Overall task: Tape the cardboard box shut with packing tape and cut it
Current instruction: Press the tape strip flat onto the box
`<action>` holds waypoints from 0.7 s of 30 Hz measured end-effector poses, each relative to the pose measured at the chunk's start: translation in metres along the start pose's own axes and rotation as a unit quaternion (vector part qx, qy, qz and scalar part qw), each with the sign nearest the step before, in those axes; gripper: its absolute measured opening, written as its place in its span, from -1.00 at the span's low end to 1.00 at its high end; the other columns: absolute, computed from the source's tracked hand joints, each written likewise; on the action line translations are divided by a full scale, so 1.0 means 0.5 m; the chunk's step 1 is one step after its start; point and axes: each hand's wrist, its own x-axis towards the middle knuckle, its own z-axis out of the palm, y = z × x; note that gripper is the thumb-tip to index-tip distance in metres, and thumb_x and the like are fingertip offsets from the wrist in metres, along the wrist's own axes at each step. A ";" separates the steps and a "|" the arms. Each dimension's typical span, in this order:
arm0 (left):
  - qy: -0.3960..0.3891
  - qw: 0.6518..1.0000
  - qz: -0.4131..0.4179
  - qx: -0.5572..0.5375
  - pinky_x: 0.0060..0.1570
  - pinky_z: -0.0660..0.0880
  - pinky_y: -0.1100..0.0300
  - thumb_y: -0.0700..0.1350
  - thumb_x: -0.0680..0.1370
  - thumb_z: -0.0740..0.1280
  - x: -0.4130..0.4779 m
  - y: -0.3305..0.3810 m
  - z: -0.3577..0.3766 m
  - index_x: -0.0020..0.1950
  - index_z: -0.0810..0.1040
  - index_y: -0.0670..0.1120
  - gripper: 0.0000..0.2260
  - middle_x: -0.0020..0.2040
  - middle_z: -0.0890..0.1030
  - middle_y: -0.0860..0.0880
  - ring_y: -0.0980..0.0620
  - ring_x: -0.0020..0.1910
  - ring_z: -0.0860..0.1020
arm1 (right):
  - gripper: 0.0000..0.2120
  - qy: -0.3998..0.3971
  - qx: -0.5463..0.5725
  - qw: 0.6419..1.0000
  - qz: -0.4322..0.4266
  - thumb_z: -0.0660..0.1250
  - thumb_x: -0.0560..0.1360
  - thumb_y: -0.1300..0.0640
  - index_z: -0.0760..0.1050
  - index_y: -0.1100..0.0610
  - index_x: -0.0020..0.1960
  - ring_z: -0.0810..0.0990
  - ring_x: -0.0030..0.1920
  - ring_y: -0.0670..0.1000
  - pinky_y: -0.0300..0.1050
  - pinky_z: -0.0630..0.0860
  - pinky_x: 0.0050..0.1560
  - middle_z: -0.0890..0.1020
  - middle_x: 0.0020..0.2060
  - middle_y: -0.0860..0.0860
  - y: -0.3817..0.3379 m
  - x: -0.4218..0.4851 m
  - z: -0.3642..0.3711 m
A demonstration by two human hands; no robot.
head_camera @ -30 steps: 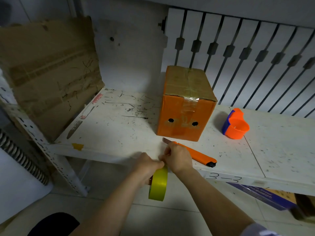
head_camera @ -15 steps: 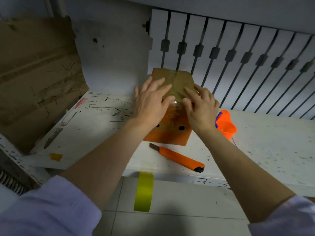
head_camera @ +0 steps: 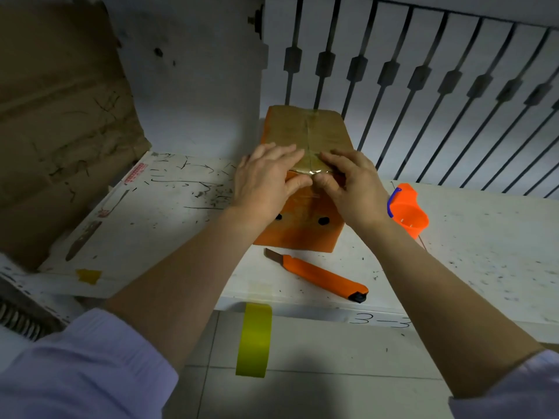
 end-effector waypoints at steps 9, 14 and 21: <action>-0.053 0.998 -0.003 -0.014 0.36 0.27 -0.04 0.08 0.50 0.31 -0.006 -0.004 -0.019 0.46 0.24 0.10 -0.44 0.49 0.29 0.12 0.01 0.49 0.16 | -0.52 -0.008 0.033 0.999 0.009 0.26 0.48 -0.14 0.37 -0.07 0.38 0.25 0.42 0.04 0.08 0.33 0.31 0.36 0.40 0.00 -0.001 -0.003 -0.002; -0.098 0.995 -0.005 0.002 0.40 0.21 -0.05 -0.02 0.45 0.41 -0.004 -0.007 -0.028 0.49 0.15 0.13 -0.32 0.52 0.22 0.15 0.03 0.51 0.10 | -0.44 -0.024 -0.032 0.999 -0.014 0.32 0.45 -0.11 0.28 -0.08 0.42 0.19 0.45 0.07 0.15 0.37 0.28 0.32 0.42 -0.01 0.004 -0.006 0.003; -0.026 0.998 -0.057 -0.022 0.27 0.34 -0.04 0.34 0.34 0.33 -0.004 0.023 -0.017 0.42 0.32 0.11 -0.30 0.45 0.36 0.11 0.01 0.44 0.23 | -0.33 -0.025 -0.047 0.998 -0.030 0.33 0.39 -0.22 0.25 -0.05 0.43 0.18 0.45 0.09 0.15 0.39 0.27 0.32 0.41 0.02 0.005 -0.007 0.002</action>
